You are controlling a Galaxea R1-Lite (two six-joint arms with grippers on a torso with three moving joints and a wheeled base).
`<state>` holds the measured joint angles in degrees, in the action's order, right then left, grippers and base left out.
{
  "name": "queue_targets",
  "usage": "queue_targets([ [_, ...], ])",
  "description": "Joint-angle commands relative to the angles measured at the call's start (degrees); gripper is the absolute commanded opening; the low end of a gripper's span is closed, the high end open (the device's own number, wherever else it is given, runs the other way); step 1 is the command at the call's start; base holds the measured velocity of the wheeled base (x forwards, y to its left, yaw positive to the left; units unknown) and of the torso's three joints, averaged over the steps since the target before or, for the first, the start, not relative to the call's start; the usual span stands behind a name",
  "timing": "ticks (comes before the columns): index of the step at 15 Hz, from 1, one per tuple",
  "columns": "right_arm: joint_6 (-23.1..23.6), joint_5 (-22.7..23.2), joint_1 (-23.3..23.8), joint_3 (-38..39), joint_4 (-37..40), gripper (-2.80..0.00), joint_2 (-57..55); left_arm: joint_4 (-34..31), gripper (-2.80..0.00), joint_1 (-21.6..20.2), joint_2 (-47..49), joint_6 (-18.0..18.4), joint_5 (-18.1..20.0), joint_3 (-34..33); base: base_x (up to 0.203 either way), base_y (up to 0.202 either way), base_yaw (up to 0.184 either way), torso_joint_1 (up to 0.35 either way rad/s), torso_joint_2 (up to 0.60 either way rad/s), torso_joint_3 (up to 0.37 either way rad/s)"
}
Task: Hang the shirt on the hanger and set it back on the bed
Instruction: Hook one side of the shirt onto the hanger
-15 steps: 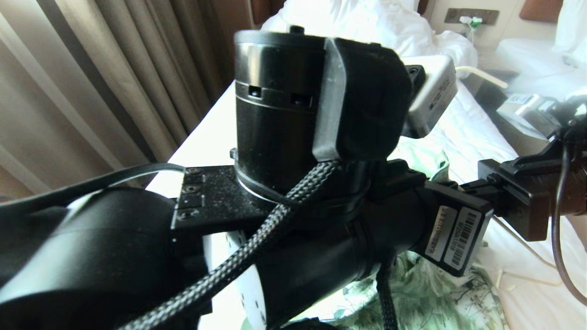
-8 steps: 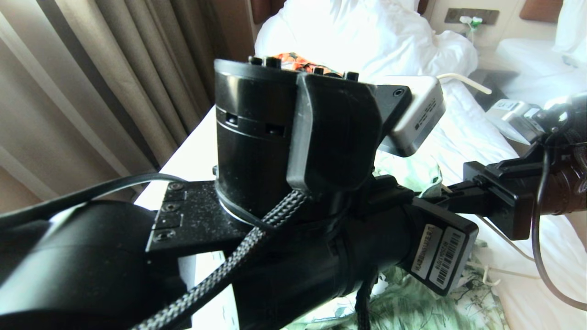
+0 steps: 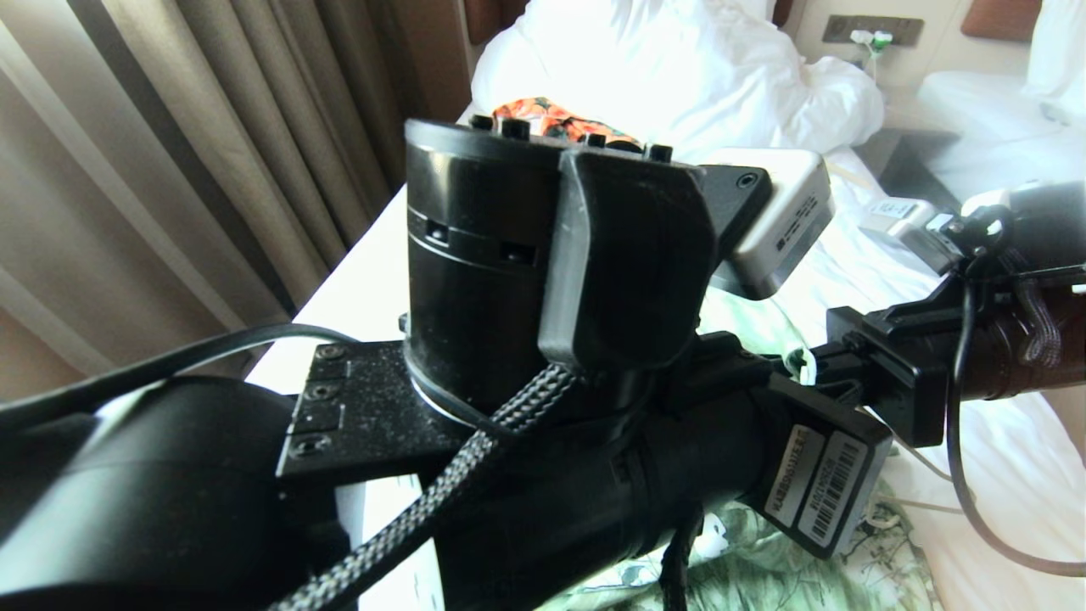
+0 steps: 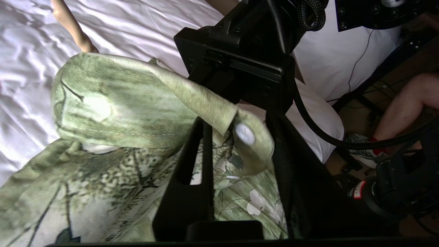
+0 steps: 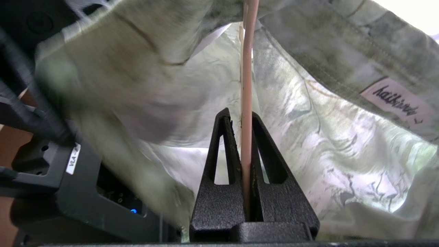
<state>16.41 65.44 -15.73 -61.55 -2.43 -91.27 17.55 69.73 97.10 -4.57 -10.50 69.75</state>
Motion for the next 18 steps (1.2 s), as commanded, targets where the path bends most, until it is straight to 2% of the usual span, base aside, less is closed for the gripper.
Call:
queue_targets([
  [1,0.0,0.4,-0.3,0.0,-1.1,-2.80,-1.1,0.1,0.00,0.0,0.0,0.0,-0.1,-0.4,0.000,0.000,0.000,0.000,0.00,0.000],
  [5,0.0,0.6,-0.3,0.1,-1.9,-2.80,-2.0,-0.3,0.00,0.1,0.0,-0.2,-0.6,-1.4,0.000,0.000,0.000,0.000,0.00,0.000],
  [8,-0.1,0.8,-0.4,0.6,-4.7,-2.80,-2.7,-0.2,0.00,0.6,-2.5,-0.3,-2.7,-5.0,0.000,0.000,0.000,0.000,0.00,0.000],
  [15,-0.1,1.6,-0.4,0.7,-6.6,-2.80,-4.3,0.1,0.00,0.3,-11.4,-0.5,-3.9,-16.0,0.000,0.000,0.000,0.000,0.00,0.000],
  [16,-0.1,1.6,-0.5,0.6,-6.6,-2.80,-4.4,0.1,-2.80,0.2,-12.8,-0.5,-4.6,-17.5,0.000,0.000,0.000,0.000,0.00,0.000],
  [18,-0.1,1.5,-1.5,0.4,-6.7,-2.80,-4.8,0.1,-2.80,-1.2,-15.8,-0.4,-5.0,-19.5,0.000,0.000,0.000,0.000,0.00,0.000],
])
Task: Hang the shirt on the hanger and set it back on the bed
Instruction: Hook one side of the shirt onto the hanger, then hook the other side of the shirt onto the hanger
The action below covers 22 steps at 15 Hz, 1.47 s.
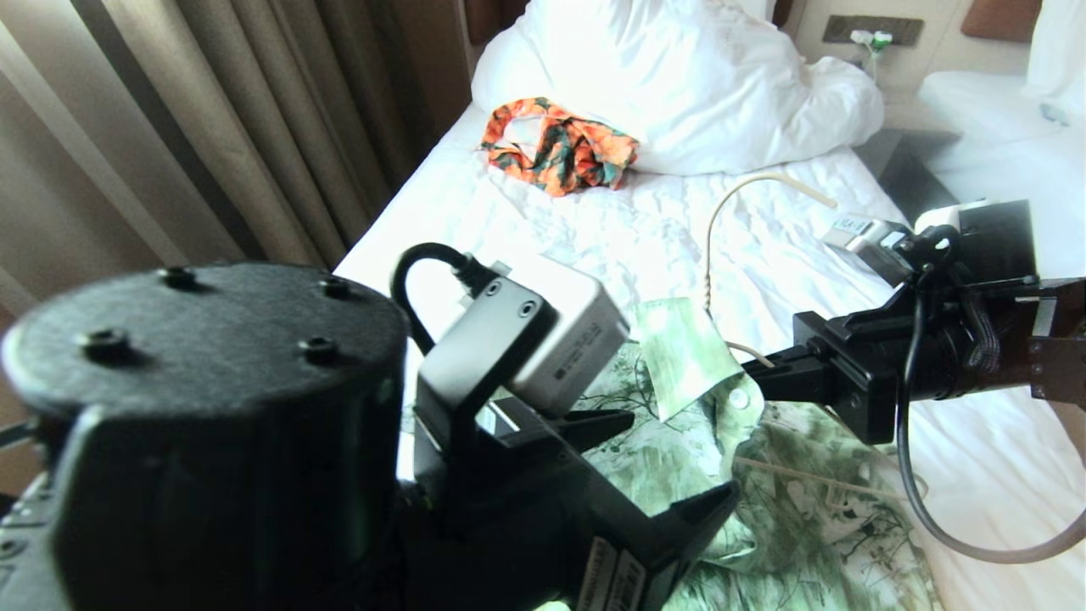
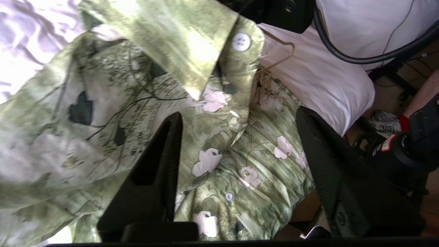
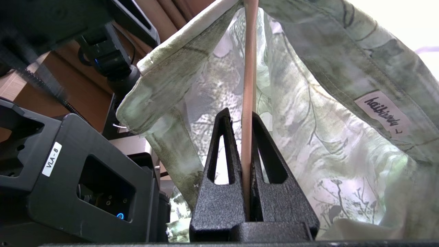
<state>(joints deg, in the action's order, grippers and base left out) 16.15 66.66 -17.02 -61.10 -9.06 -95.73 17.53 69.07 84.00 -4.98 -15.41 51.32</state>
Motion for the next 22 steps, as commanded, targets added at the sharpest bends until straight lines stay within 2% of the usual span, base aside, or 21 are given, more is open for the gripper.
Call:
queue_targets([
  [1,0.1,0.3,-0.8,-0.1,0.0,-2.80,-0.5,0.1,-2.80,-1.7,-4.3,0.0,-0.1,-1.9,0.000,0.000,0.000,0.000,0.00,0.000],
  [4,-2.1,0.3,-3.2,-0.6,0.0,-2.80,0.0,-1.5,-2.80,-8.0,-11.6,1.0,-0.5,-3.2,0.000,0.000,0.000,0.000,0.00,0.000],
  [8,-2.8,0.2,-6.5,-1.7,-0.1,-2.80,-0.2,-11.1,-2.80,-13.5,-22.2,3.1,-0.4,-2.7,0.000,0.000,0.000,0.000,0.00,0.000],
  [11,-2.9,0.1,-8.0,-2.0,0.1,-2.80,0.3,-12.4,-2.80,-14.6,-22.3,3.4,0.1,-3.2,0.000,0.000,0.000,0.000,0.00,0.000],
  [12,-2.9,0.1,-8.5,-1.9,0.2,-2.80,0.9,-12.1,0.00,-14.6,-21.5,3.5,0.4,-3.1,0.000,0.000,0.000,0.000,0.00,0.000],
  [14,-2.9,0.1,-8.8,-1.5,0.3,-2.80,1.6,-11.9,0.00,-14.5,-19.9,3.9,1.7,-2.7,0.000,0.000,0.000,0.000,0.00,0.000],
  [16,-3.0,0.1,-8.7,-1.1,0.3,-2.80,2.1,-11.6,0.00,-14.5,-17.7,6.6,3.3,-1.0,0.000,0.000,0.000,0.000,0.00,0.000],
  [20,-2.9,0.2,-9.8,-0.8,0.2,-2.80,2.2,-10.9,0.00,-14.5,-13.5,8.8,5.8,1.6,0.000,0.000,0.000,0.000,0.00,0.000],
  [22,-2.9,0.2,-10.4,-0.8,0.1,-2.80,2.4,-11.0,0.00,-14.5,-12.5,10.8,8.9,1.5,0.000,0.000,0.000,0.000,0.00,0.000],
])
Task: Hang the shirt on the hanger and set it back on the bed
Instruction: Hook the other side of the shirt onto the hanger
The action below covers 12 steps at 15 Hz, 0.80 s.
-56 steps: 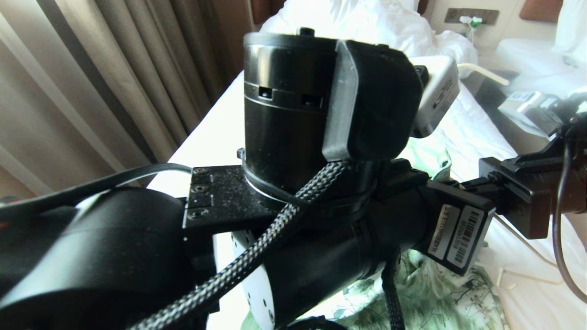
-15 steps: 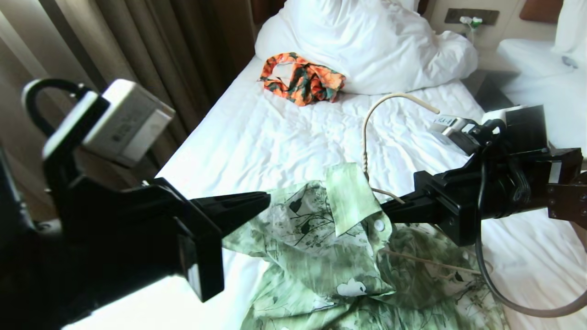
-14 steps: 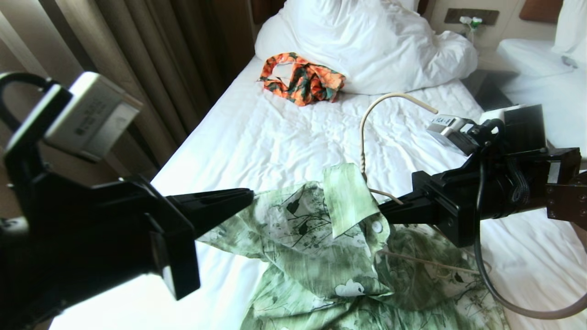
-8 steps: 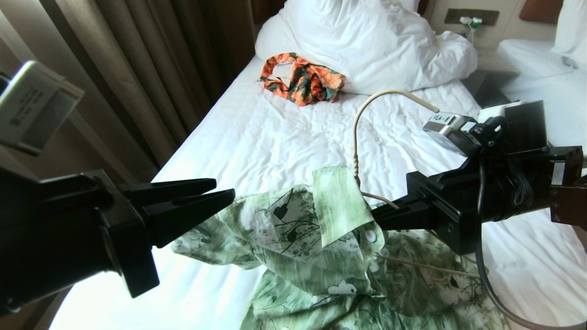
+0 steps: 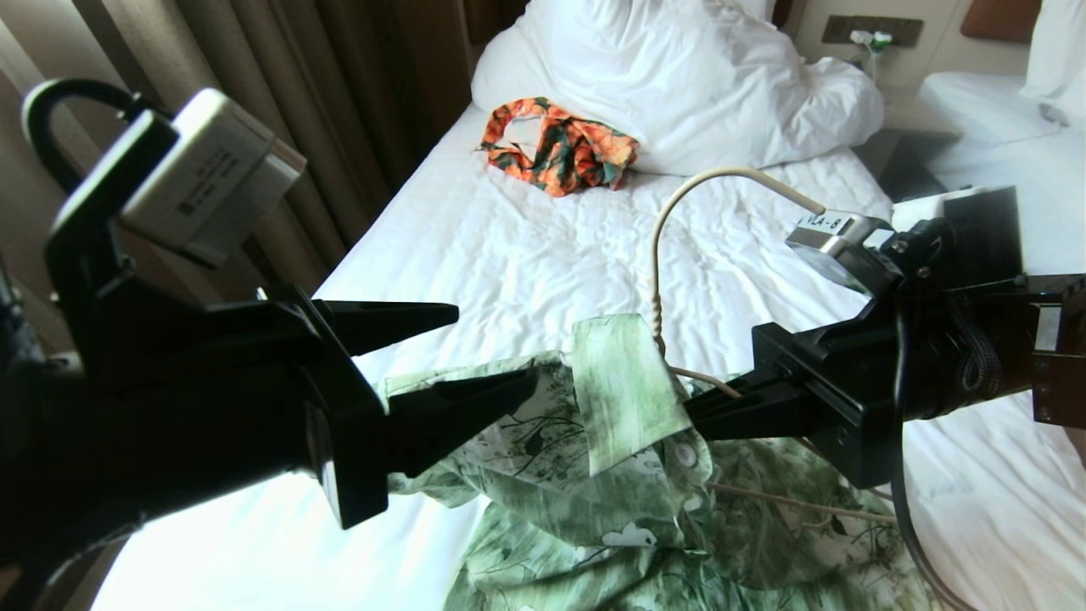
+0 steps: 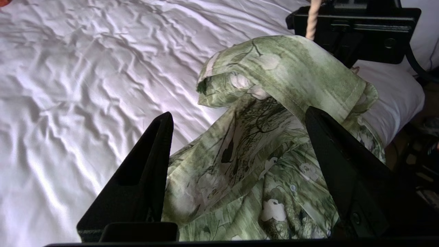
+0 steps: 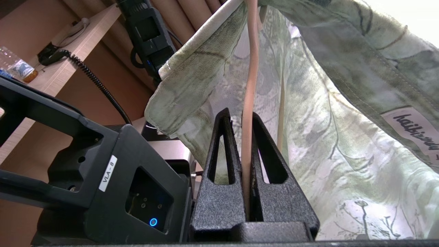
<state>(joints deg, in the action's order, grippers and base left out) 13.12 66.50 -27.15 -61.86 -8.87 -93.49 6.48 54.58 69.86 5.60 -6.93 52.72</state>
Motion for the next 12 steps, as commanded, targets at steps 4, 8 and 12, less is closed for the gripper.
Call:
queue_targets([
  [4,0.1,0.4,-1.0,0.0,0.1,-2.80,0.3,0.1,0.00,-0.1,4.8,3.7,2.5,1.9,0.000,0.000,0.000,0.000,0.00,0.000],
  [8,0.1,0.4,-1.1,-0.1,-0.1,-2.80,0.4,2.6,0.00,0.1,8.5,3.8,3.3,4.1,0.000,0.000,0.000,0.000,0.00,0.000],
  [12,0.1,0.4,-1.1,-0.1,-0.1,-2.80,0.9,3.8,0.00,0.2,10.7,3.9,3.3,4.2,0.000,0.000,0.000,0.000,0.00,0.000],
])
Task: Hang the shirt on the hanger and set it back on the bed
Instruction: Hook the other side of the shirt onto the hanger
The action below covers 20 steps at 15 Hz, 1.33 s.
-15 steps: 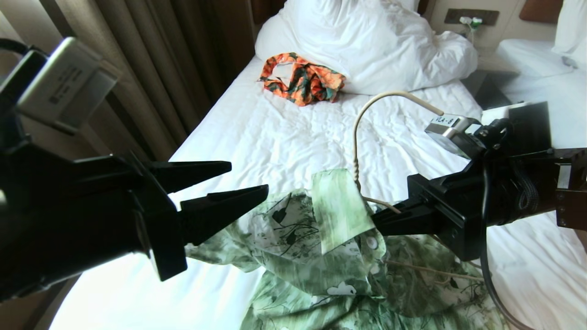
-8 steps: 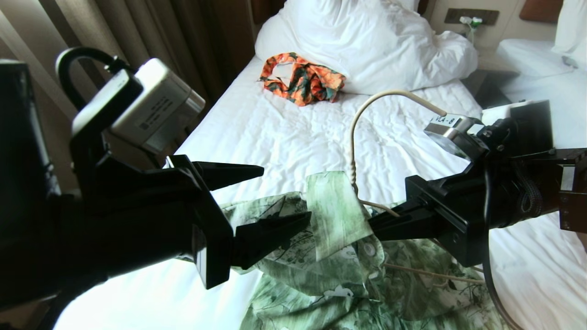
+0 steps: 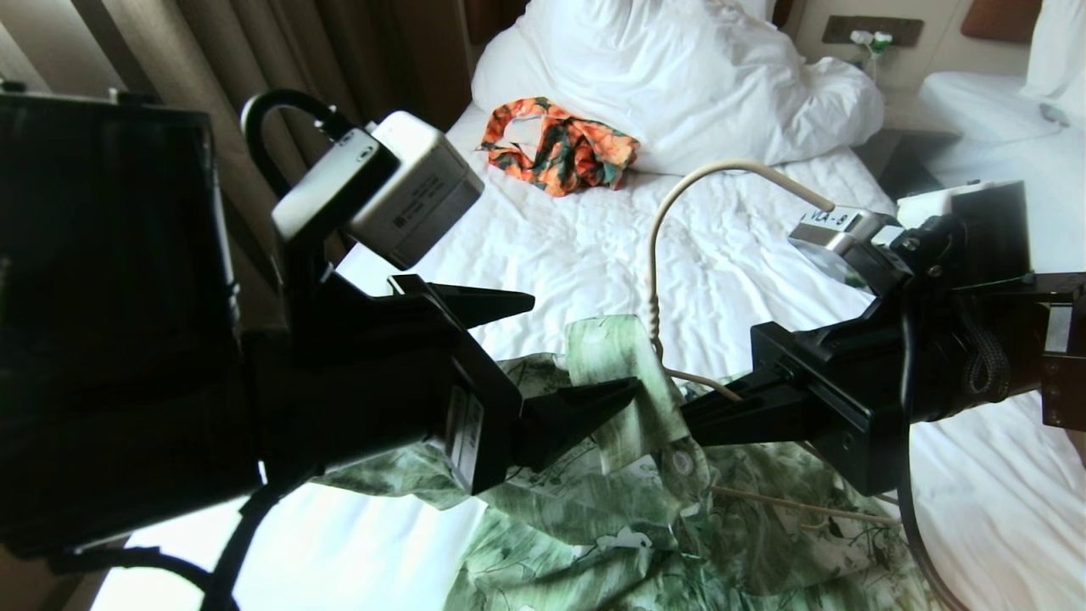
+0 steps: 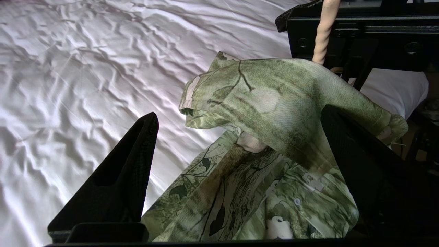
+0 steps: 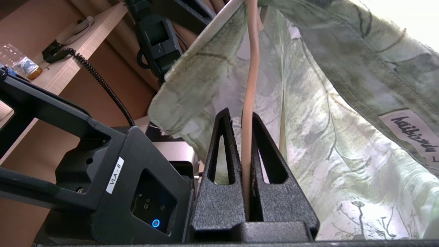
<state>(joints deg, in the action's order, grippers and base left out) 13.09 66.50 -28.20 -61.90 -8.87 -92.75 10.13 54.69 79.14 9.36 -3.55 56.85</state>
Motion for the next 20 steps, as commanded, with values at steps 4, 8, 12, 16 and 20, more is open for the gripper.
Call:
queue_targets([
  [4,0.1,0.4,0.1,0.0,-0.1,-2.80,0.4,0.9,0.00,-0.3,2.4,0.1,-0.1,-0.2,0.000,0.000,0.000,0.000,0.00,0.000],
  [8,0.1,0.4,0.4,0.5,-0.1,-2.80,1.1,0.9,0.00,0.2,2.8,0.8,0.1,-1.0,0.000,0.000,0.000,0.000,0.00,0.000],
  [12,-0.2,0.4,0.0,-0.4,-0.2,-2.80,0.8,2.1,0.00,1.8,2.7,0.7,0.2,-1.6,0.000,0.000,0.000,0.000,0.00,0.000],
  [16,-1.4,0.4,0.0,-0.8,-0.2,-2.80,1.8,3.9,0.00,2.5,2.9,0.7,0.1,-3.2,0.000,0.000,0.000,0.000,0.00,0.000],
  [20,-1.4,0.4,0.1,-0.9,-0.2,-2.80,2.3,5.4,-2.80,3.1,3.8,0.7,0.2,-4.0,0.000,0.000,0.000,0.000,0.00,0.000],
])
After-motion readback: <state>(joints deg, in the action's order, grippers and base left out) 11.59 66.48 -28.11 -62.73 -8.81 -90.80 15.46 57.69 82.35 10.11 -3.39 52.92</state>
